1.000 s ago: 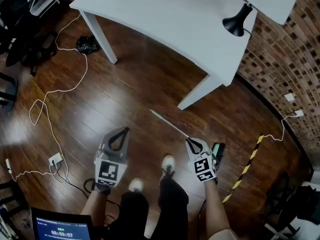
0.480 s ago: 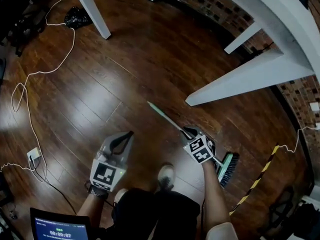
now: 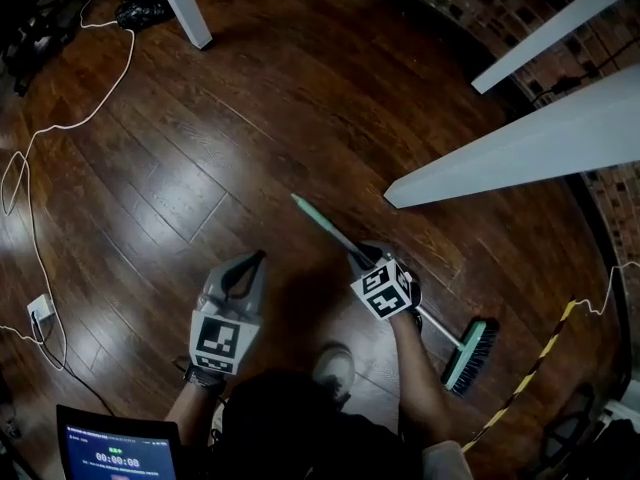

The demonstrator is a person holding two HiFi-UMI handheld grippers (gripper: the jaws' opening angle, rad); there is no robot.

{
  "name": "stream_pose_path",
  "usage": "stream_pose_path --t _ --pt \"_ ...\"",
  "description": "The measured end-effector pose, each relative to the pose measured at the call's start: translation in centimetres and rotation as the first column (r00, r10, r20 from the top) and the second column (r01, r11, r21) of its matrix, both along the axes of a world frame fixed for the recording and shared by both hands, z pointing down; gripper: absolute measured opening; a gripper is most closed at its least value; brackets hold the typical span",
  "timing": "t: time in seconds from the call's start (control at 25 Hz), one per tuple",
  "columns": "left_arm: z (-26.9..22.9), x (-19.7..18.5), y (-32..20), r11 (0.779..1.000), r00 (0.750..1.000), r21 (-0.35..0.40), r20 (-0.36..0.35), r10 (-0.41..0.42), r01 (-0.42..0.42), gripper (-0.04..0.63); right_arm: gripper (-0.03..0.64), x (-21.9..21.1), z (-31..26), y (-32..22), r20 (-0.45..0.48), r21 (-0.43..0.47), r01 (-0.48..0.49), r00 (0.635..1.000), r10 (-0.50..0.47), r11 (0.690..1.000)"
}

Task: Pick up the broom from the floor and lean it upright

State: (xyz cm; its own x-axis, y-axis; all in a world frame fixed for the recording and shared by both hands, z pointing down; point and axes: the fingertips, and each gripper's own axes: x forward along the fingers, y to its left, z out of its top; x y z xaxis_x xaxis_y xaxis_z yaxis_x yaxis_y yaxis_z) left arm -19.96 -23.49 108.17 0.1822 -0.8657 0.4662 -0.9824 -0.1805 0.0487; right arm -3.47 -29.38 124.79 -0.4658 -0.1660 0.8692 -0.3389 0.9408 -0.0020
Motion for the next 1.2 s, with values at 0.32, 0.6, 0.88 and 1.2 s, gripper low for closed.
stream_pose_path --t 0.32,0.6,0.88,1.2 --pt "1.0 2.7 -0.5 0.998 0.997 -0.024 -0.031 0.064 -0.065 0.000 0.117 -0.8 1.8 0.4 -0.091 -0.071 0.087 0.991 -0.094 0.994" --pt "1.2 3.4 0.2 0.995 0.994 -0.019 -0.033 0.102 -0.103 0.000 0.126 -0.7 3.8 0.3 -0.202 -0.130 0.222 0.948 -0.245 0.966" --pt "0.7 3.2 0.4 0.989 0.989 -0.009 -0.020 0.149 -0.149 0.000 0.106 -0.4 3.6 0.4 -0.176 -0.135 0.172 0.965 -0.194 0.976" --pt "-6.6 2.3 2.6 0.988 0.989 -0.059 -0.020 0.145 -0.146 0.000 0.091 2.0 -6.1 0.9 -0.096 -0.016 0.070 0.993 -0.071 0.997"
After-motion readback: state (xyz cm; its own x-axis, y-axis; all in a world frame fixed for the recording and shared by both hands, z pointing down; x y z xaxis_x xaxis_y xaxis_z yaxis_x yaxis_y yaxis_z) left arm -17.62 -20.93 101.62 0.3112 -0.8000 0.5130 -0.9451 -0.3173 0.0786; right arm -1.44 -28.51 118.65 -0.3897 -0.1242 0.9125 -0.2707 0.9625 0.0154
